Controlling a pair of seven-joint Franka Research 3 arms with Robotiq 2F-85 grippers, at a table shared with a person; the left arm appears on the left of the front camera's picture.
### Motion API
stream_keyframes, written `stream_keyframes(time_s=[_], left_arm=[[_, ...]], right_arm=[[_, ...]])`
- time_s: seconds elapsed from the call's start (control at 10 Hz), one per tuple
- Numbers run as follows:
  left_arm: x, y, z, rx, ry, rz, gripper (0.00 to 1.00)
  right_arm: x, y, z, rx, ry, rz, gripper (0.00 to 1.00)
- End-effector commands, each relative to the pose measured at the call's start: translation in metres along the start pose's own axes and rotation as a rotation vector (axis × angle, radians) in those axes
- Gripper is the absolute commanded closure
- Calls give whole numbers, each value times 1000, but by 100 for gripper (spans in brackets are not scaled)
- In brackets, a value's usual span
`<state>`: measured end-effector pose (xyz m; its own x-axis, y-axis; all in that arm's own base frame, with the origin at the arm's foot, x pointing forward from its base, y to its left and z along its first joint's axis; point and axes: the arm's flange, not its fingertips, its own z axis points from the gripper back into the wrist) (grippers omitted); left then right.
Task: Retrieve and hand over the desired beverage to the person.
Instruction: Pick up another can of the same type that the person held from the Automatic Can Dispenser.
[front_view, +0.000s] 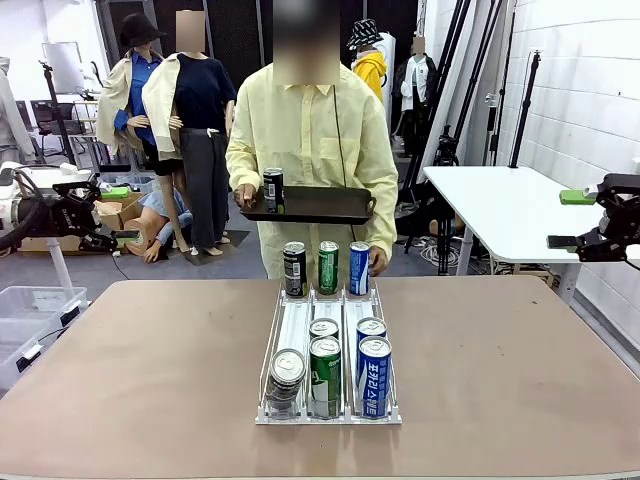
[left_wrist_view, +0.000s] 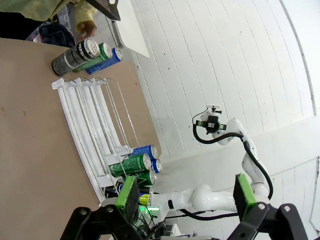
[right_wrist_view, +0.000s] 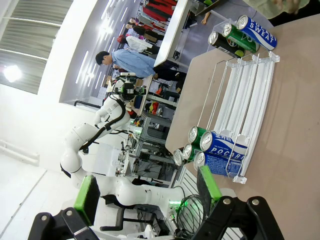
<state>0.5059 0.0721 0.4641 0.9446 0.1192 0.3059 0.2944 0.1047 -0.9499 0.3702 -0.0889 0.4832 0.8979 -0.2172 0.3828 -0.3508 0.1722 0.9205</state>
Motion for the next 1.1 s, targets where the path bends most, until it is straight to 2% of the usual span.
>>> stream_keyframes(time_s=[0.0,1.0], left_arm=[[-2,-1,0,10,-4,-1,0],[-2,-1,0,10,-4,-1,0]], right_arm=[[0,1,0,11,1,-7,0],[0,1,0,11,1,-7,0]])
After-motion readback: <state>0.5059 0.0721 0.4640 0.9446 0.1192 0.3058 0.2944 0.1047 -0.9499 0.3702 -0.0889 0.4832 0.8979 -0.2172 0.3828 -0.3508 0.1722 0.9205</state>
